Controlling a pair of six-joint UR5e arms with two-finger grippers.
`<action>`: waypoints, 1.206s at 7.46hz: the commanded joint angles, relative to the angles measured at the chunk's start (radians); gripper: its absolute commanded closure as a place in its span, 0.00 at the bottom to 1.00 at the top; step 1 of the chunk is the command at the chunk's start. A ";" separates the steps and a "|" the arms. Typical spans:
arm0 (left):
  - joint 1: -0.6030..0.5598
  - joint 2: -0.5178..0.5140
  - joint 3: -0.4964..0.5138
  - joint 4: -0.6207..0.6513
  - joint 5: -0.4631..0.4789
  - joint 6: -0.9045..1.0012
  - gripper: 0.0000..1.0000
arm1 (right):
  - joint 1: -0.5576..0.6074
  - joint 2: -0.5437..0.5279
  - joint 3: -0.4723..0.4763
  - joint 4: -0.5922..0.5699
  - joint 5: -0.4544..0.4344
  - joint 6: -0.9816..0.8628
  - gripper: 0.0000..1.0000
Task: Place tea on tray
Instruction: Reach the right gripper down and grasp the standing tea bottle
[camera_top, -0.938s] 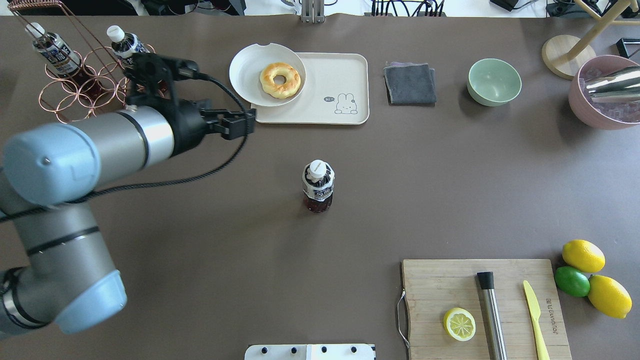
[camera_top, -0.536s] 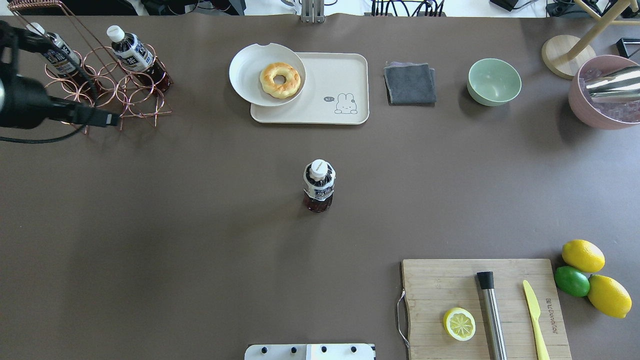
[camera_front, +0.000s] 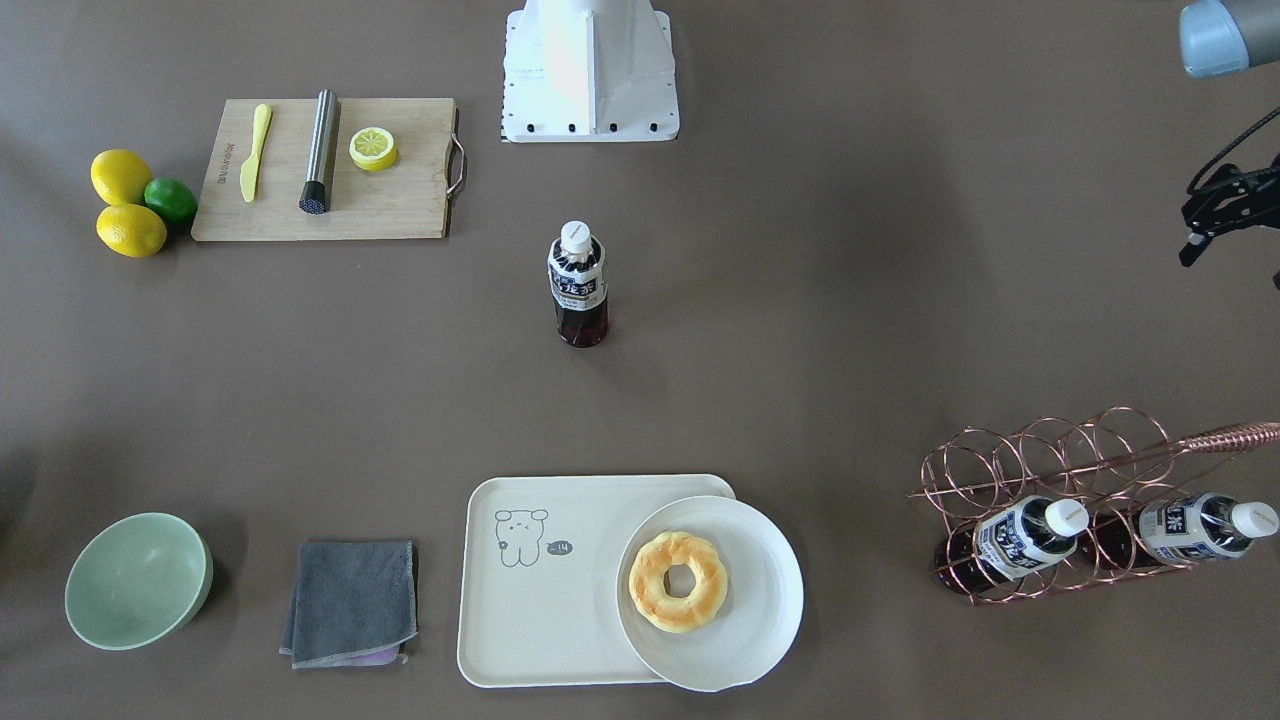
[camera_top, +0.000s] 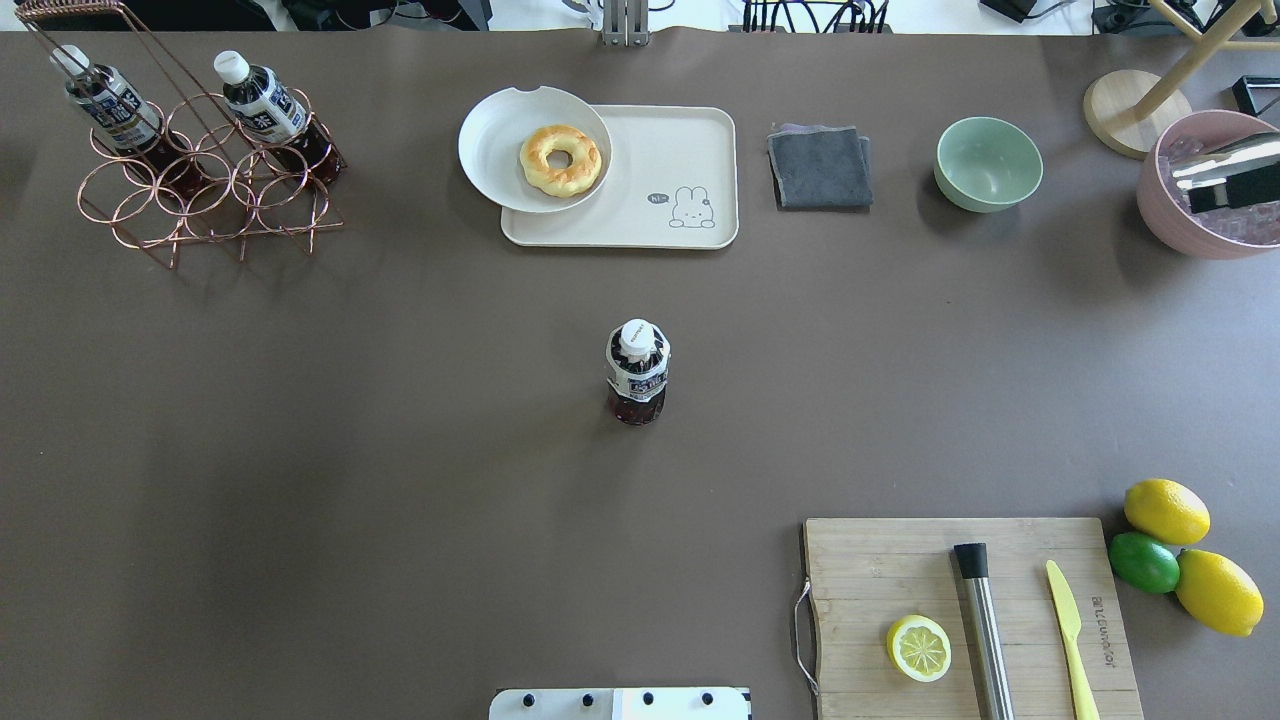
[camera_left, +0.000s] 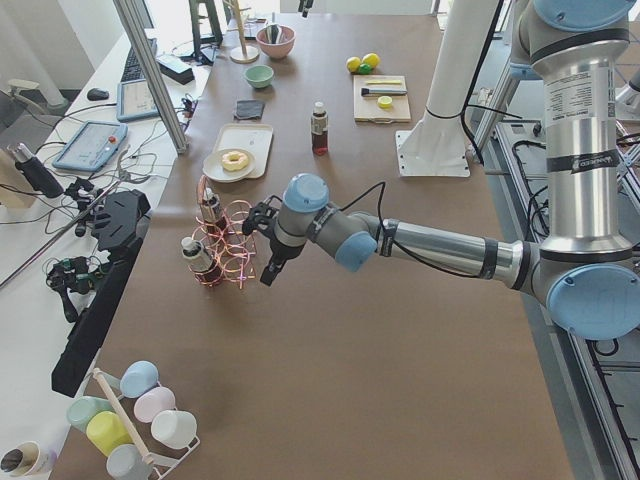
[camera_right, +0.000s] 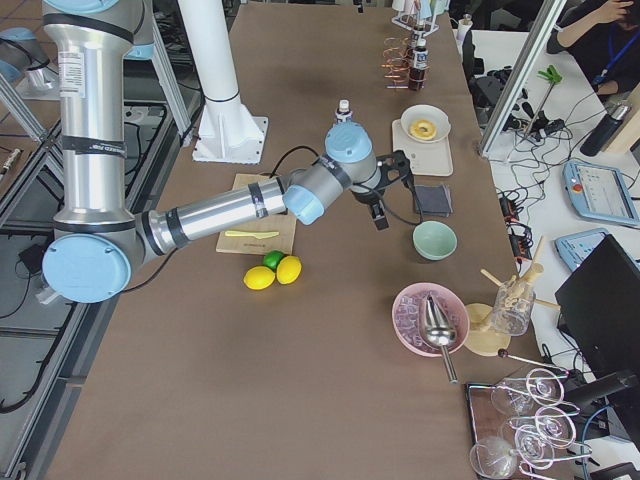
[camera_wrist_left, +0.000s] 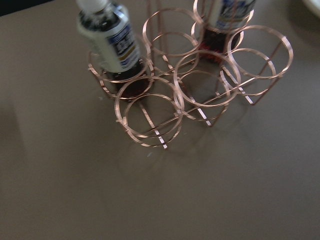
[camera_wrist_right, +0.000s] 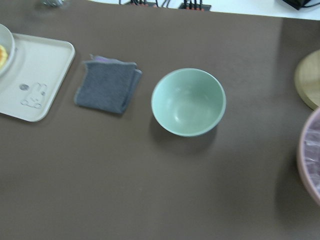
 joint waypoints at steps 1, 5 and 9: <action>-0.108 0.009 0.183 -0.021 -0.003 0.239 0.01 | -0.200 0.223 0.017 0.072 -0.124 0.348 0.00; -0.120 0.008 0.241 -0.058 -0.005 0.238 0.00 | -0.597 0.706 0.115 -0.540 -0.540 0.548 0.01; -0.120 0.006 0.248 -0.058 -0.005 0.235 0.01 | -0.837 0.834 0.013 -0.668 -0.852 0.667 0.01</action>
